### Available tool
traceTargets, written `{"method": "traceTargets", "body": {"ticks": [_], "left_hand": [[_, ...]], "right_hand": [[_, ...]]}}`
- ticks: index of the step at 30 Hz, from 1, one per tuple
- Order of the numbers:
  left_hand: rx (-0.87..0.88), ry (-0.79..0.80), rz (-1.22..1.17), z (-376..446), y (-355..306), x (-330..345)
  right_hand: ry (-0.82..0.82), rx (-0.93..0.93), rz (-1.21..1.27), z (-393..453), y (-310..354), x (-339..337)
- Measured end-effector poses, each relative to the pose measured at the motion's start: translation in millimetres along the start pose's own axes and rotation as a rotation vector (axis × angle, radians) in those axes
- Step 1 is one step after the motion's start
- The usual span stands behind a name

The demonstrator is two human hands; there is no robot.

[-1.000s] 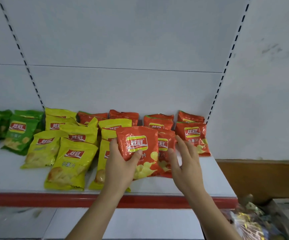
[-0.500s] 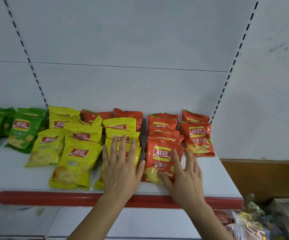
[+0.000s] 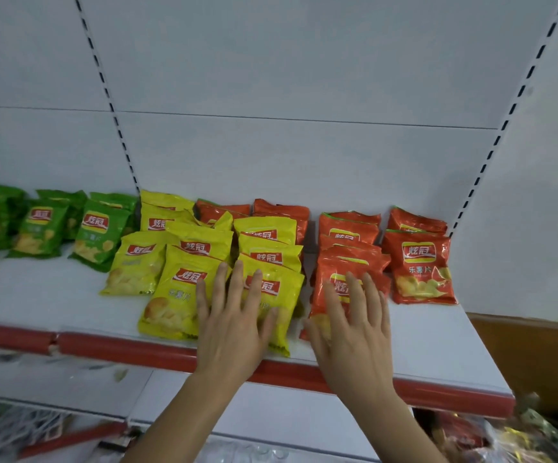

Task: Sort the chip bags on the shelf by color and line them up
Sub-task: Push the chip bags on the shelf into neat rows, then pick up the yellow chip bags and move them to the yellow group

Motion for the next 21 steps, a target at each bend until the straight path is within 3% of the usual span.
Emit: {"method": "traceTargets", "body": {"ticks": [10, 13, 17, 21], "left_hand": [[0.048, 0.005, -0.076, 0.0, 45.2, 1.2], [0.085, -0.007, -0.157, 2.8, 55.6, 0.4], [0.062, -0.033, -0.402, 10.9, 63.4, -10.1], [-0.040, 0.109, -0.773, 21.7, 56.0, -21.1]], "right_hand": [[0.207, 0.075, -0.088, 0.3, 63.5, 39.7], [0.173, 0.082, -0.030, 1.0, 69.2, 39.0], [0.024, 0.191, 0.192, 6.6, 74.2, 11.8], [-0.027, 0.187, 0.329, 2.4, 94.0, -6.0]]}}
Point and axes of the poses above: each hand's wrist, its own z-axis towards the middle knuckle, its own x-axis out of the palm, y = z × x, the point moved 6 cm from there along z, towards the middle knuckle, and after that the axes turned 8 degrees about -y, right-handed, at the moved point
